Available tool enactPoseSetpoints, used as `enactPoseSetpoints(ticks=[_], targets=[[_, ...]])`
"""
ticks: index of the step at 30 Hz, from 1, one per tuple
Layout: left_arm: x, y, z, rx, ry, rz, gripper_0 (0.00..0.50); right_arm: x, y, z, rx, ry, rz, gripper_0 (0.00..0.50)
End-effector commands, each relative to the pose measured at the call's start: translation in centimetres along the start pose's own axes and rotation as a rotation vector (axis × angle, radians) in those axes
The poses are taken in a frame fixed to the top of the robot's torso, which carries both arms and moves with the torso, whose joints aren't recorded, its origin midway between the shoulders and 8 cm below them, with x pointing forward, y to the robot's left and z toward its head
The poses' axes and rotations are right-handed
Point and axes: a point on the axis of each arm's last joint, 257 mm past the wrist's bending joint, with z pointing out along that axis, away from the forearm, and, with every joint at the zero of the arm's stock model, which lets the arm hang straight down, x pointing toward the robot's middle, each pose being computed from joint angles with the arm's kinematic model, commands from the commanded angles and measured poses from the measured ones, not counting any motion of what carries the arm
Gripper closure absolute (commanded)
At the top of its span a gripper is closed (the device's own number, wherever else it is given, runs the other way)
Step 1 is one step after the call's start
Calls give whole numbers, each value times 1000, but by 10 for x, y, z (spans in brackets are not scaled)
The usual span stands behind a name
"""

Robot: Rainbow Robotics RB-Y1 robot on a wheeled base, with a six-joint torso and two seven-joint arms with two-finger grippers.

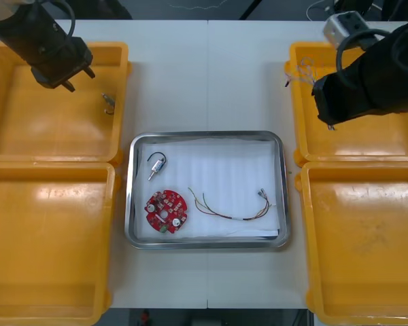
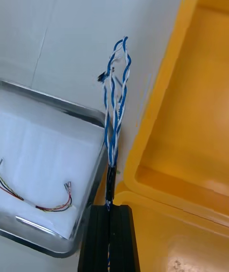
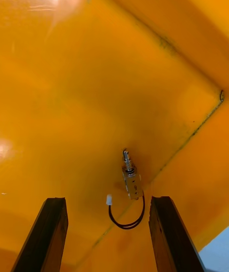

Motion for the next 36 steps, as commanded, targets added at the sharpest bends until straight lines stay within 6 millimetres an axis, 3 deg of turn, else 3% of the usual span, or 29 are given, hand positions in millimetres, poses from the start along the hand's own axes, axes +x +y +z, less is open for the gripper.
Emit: enactPoseSetpoints(ticks=[1, 5, 19, 27, 36], targets=[[-4, -47, -12, 52, -37, 1, 0, 18, 16, 11, 37, 38, -224, 500], [4, -53, -5, 55, -26, 5, 0, 14, 44, 25, -23, 14, -362, 500], [24, -60, 12, 17, -9, 41, 0, 12, 107, 72, -54, -66, -814, 500], [26, -52, 19, 1, 0, 33, 0, 21, 117, 104, -49, -62, -998, 500], [27, -48, 36, 25, -2, 8, 0, 37, 110, 141, -8, -18, -1168, 500]])
